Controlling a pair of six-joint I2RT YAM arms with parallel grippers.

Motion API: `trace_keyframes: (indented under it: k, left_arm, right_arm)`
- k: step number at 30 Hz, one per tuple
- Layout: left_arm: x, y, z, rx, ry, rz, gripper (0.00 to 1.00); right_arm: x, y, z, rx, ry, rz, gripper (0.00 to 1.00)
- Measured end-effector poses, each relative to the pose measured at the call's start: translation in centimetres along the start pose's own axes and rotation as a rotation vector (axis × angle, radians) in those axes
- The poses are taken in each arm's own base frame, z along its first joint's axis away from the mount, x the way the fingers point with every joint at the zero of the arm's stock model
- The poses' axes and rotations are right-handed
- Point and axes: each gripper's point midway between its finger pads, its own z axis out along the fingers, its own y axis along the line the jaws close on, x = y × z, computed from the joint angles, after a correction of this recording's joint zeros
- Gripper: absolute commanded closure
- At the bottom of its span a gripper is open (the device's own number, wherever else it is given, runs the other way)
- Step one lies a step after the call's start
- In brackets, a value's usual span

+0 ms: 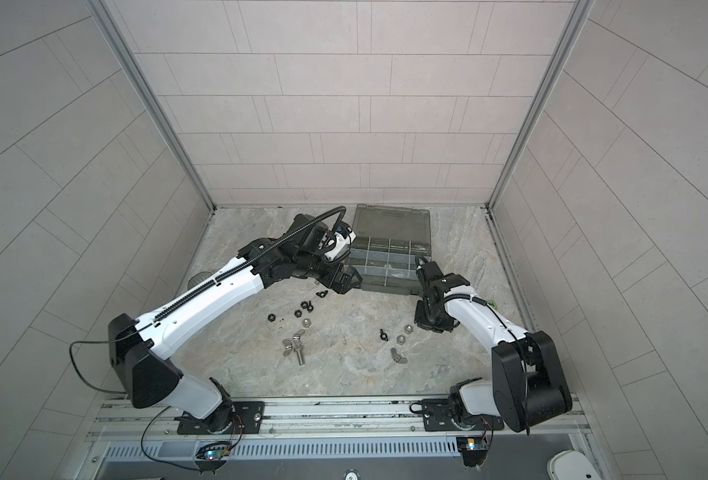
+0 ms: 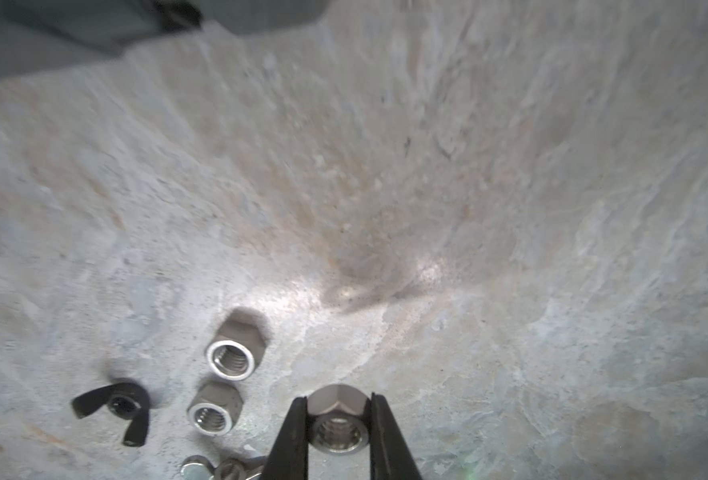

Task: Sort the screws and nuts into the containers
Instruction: 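Close the right gripper on the silver hex nut and lift it, then carry the nut over a box compartment and open the right gripper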

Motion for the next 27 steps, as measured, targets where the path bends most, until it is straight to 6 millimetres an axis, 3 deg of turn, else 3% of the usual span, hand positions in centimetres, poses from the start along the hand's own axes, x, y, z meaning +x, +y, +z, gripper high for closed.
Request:
trace_keyframes:
  k: [6,12,19,27]
  left_arm:
    - [-0.3,0.8,1.0,-0.040,0.042,0.014,0.00]
    - [-1.5,0.9,1.1,-0.052,0.045,0.051,0.00]
    - [-3.4,0.6,1.0,-0.051,0.025,0.092,0.00]
    - [-2.8,1.1,1.6,-0.066,0.068,0.123,0.00]
  right_arm:
    - [-3.1,1.4,-1.8,-0.006,-0.031,-0.015,0.82]
    - [-7.6,2.8,-2.9,-0.012,-0.068,-0.014,0.82]
    - [-12.6,3.7,-1.7,-0.002,-0.071,0.011,0.82]
    - [-16.8,3.9,-0.8,-0.010,-0.084,0.041,0.82]
